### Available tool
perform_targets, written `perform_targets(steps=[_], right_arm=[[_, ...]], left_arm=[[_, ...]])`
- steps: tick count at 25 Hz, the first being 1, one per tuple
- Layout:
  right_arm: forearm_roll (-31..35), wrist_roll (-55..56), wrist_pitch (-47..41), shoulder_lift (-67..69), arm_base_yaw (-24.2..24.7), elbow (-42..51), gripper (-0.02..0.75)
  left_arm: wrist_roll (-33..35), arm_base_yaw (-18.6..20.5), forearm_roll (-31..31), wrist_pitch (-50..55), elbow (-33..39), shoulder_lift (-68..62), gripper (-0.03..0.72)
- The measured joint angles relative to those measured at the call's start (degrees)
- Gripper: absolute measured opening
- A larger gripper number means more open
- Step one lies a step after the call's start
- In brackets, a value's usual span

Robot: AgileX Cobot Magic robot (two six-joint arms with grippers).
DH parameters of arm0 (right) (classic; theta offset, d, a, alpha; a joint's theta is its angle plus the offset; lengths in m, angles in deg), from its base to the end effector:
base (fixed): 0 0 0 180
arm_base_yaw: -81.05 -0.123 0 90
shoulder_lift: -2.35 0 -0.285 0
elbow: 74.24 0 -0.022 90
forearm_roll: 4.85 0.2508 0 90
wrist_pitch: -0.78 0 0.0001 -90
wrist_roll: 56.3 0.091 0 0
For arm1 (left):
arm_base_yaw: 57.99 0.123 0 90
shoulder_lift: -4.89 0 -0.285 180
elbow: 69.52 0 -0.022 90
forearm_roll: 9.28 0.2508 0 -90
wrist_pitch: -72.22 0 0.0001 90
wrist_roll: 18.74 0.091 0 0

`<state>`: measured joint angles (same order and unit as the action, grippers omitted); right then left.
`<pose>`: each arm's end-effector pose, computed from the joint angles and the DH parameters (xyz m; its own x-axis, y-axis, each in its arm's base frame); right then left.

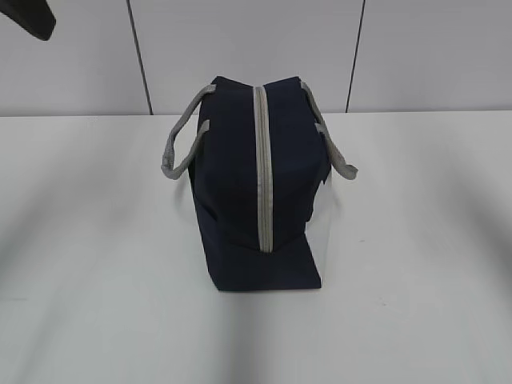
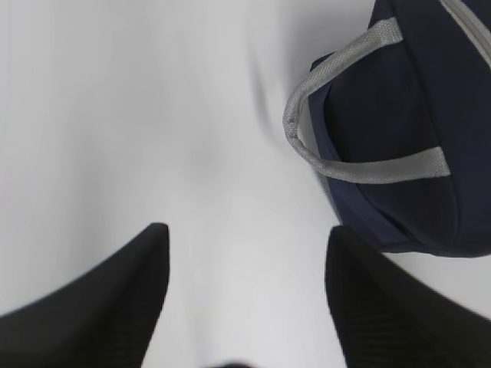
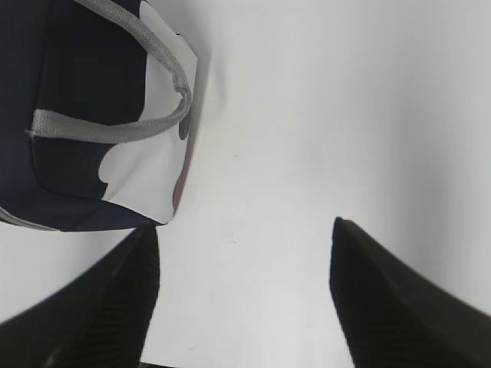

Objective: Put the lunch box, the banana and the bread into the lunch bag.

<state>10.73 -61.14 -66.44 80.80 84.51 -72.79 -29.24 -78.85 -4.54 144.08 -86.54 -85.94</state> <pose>0.2357 0.0083 0.3944 -0.8325 0.0727 -0.5493 -0.0593 0.9740 0.2189 0.2735 -0.0966 0.4241 -0.8108 0.1417 -0.5680 0.1887 0.9817 -0.0246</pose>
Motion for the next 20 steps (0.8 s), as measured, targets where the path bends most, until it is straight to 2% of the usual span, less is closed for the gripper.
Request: perform_targets(steps=[4,11,20], right_arm=[[-2.01,0.00,2.04,-8.58,0.00,8.61,0.529],[-2.44,1.35,4.73,-18.65,0.00,21.07,0.529],[-2.44,1.80,4.96,-28.33,0.00,31.88,0.529]], left_arm=[[-0.45,0.00,0.00,0.05,5.71,5.22,0.446],[-1.31,0.00,0.00,-0.84,23.73,18.85,0.445],[-1.69,0.00,0.07,-5.41,45.58,36.74,0.424]])
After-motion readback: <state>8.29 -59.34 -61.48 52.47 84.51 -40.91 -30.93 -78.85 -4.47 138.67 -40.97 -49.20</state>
